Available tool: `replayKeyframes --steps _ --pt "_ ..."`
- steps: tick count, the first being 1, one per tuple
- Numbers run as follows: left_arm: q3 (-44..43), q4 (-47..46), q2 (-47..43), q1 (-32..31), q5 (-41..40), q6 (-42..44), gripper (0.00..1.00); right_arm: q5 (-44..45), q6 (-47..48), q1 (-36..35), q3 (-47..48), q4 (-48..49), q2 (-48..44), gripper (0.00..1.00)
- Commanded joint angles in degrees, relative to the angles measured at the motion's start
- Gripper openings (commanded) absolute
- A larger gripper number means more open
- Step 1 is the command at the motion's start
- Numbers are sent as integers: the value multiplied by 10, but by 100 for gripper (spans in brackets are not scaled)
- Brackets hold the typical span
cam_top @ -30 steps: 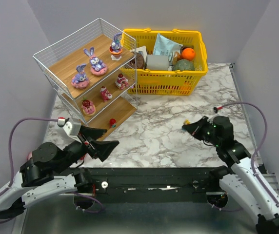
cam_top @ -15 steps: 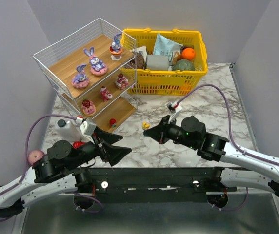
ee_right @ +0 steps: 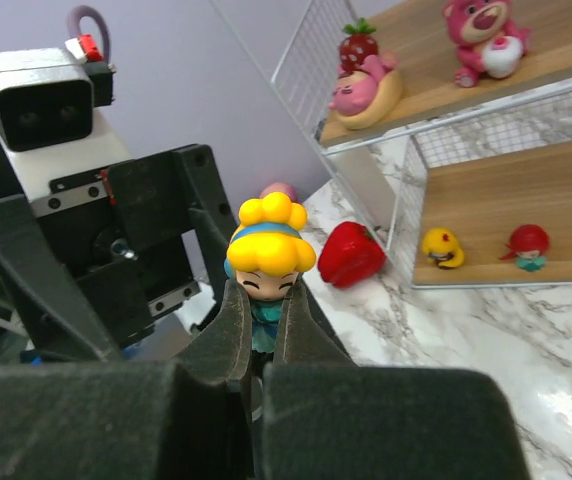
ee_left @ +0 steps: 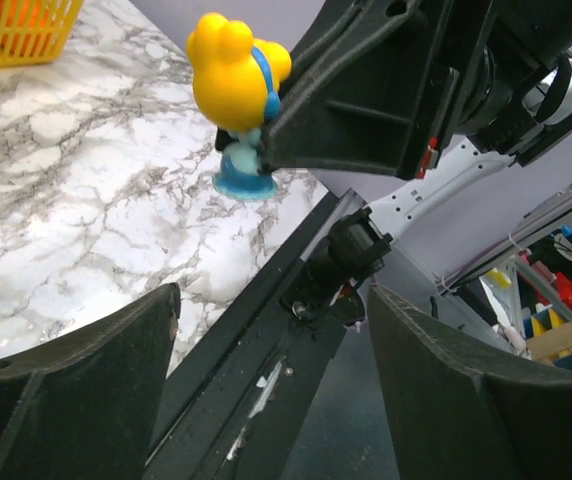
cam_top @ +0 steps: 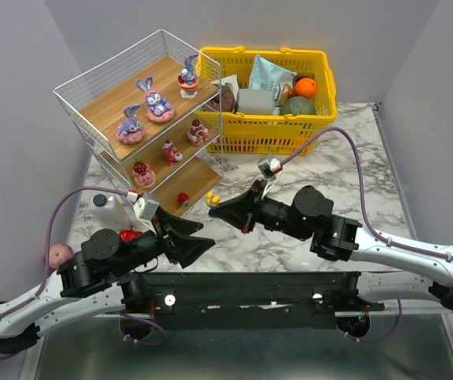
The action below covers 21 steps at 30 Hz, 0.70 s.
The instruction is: Place and organize the plastic toys onto the shelf
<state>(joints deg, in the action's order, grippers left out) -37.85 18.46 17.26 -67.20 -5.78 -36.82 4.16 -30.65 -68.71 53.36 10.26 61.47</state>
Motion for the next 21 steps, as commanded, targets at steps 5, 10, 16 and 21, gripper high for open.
replayKeyframes --steps 5,10,16,21 --pt "26 -79 -36 -1 -30 40 74 -72 -20 -13 13 57 13 0" --pt "22 -75 -18 -1 -26 48 67 -89 -20 -18 15 61 20 1" --pt "21 -80 -15 -2 -35 52 63 -96 -19 -21 14 61 28 0" --pt "21 -83 -13 -1 -38 52 56 -103 -17 -24 17 61 34 0"
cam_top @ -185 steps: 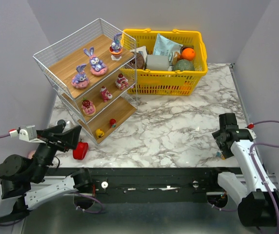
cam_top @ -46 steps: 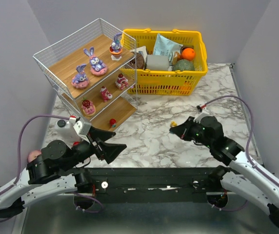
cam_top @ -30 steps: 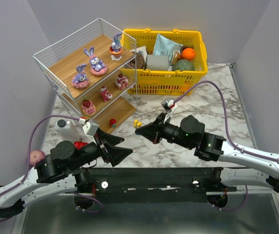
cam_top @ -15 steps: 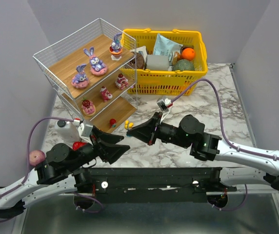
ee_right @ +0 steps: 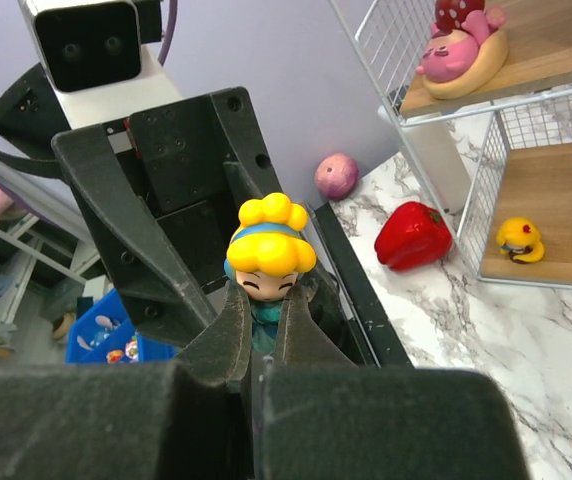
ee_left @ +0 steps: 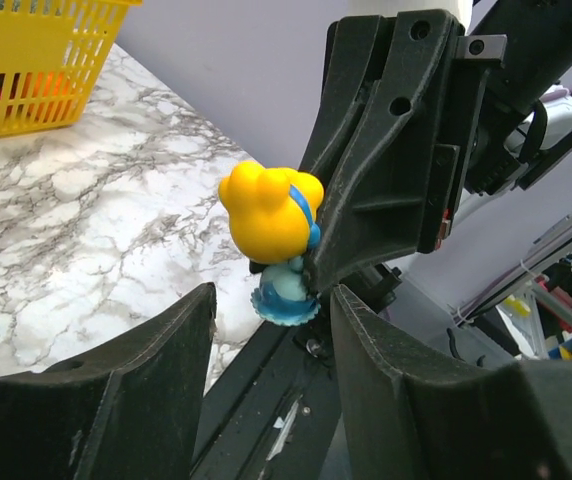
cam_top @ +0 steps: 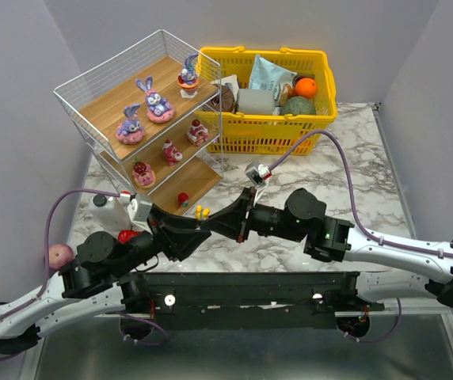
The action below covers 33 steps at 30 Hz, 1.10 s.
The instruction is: Place and organize the plastic toys onto the shelf
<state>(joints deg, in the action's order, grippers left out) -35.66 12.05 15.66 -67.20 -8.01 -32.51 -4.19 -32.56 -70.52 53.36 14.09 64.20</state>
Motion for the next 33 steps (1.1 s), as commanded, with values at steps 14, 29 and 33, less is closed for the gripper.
replayKeyframes --steps 14,29,33 --pt "-4 -3 10 -1 -29 15 0 -9 5 -14 21 25 17 9" --pt "-20 28 29 -2 -30 48 0 64 22 -31 57 -26 29 65" --pt "-25 34 30 -2 -41 43 0 52 21 -31 39 -3 16 65"
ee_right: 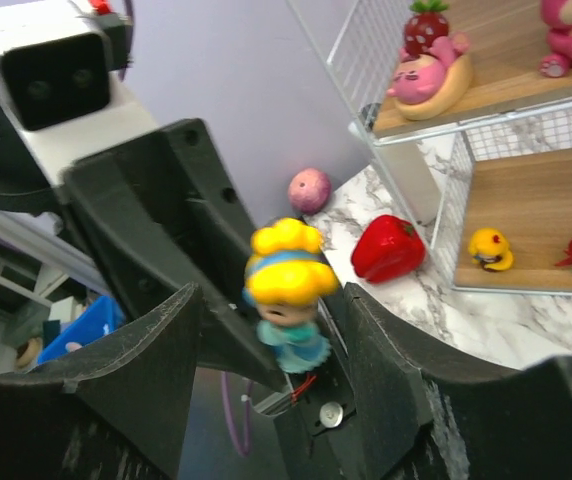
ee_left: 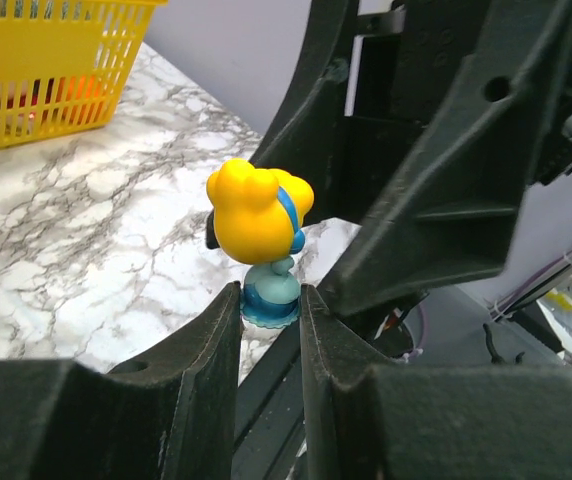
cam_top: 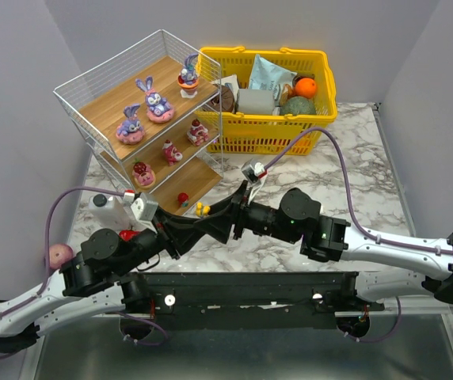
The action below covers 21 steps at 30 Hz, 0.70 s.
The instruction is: Place and organize the plastic toys onto the shelf
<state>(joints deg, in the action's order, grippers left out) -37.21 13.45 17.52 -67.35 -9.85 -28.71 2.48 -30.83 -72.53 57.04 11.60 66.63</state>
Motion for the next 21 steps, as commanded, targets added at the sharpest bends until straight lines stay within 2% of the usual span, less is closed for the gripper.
replayKeyframes --steps 1,5,10,21 --pt "-11 25 11 -1 -26 4 0 -15 2 -11 -1 28 -11 65" --pt "-16 31 15 0 -26 1 0 -13 -1 -11 -13 40 -21 64" --pt "-15 31 18 -1 -23 5 0 3 -4 -11 30 -12 7 59" --pt "-21 42 16 -1 -18 10 0 61 -21 -12 33 -22 22 36"
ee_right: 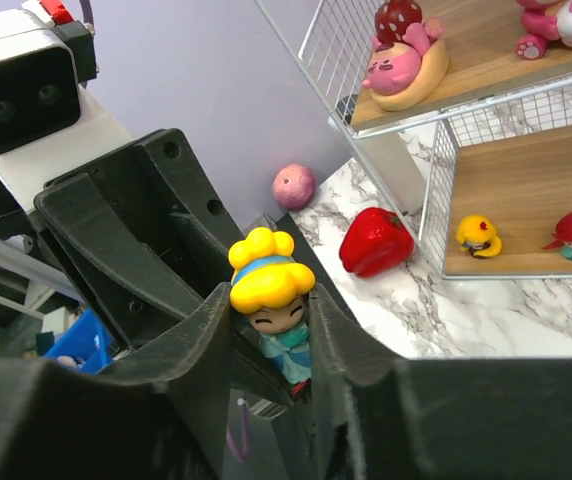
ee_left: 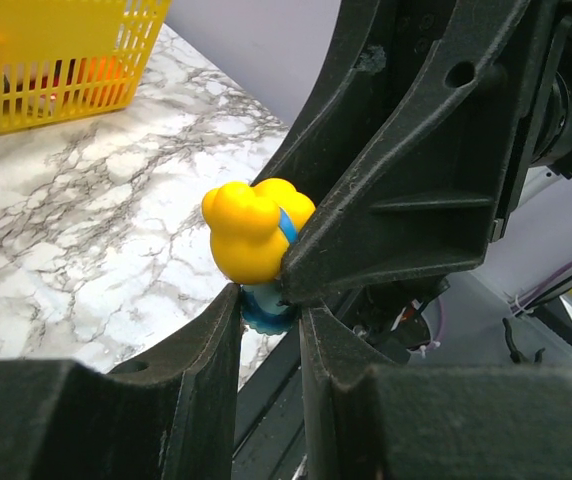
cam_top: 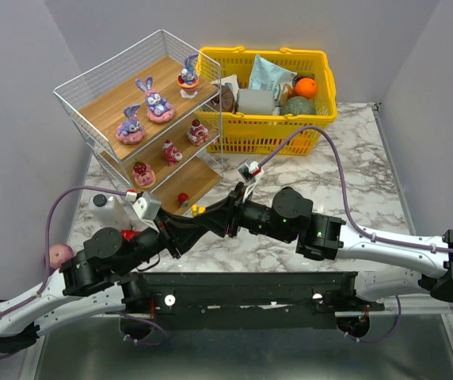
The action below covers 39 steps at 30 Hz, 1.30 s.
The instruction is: Place and organize the plastic toys onto the shelf
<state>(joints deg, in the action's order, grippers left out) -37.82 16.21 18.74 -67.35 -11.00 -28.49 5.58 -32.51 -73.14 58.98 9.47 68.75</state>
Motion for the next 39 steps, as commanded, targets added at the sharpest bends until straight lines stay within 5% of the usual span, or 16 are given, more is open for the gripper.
replayKeyframes --steps 1,4,11,14,19,26,39 --pt "-15 15 3 -1 -6 8 0 32 -4 -5 12 1 0 33" --pt "-16 21 -3 -1 -9 8 0 37 -2 -6 8 5 -5 18" --pt "-31 66 -25 -1 -38 0 78 106 14 -6 -21 35 -13 1" --pt "-39 96 -52 0 -51 -5 91 169 33 -5 -61 79 -19 1" --pt "-59 148 -110 0 -90 -14 93 249 76 -5 -98 133 2 1" --pt "-74 191 -147 -1 -135 -4 93 304 177 -2 -155 349 103 1" --pt "-65 221 -170 0 -150 -3 93 178 191 85 -167 611 337 1"
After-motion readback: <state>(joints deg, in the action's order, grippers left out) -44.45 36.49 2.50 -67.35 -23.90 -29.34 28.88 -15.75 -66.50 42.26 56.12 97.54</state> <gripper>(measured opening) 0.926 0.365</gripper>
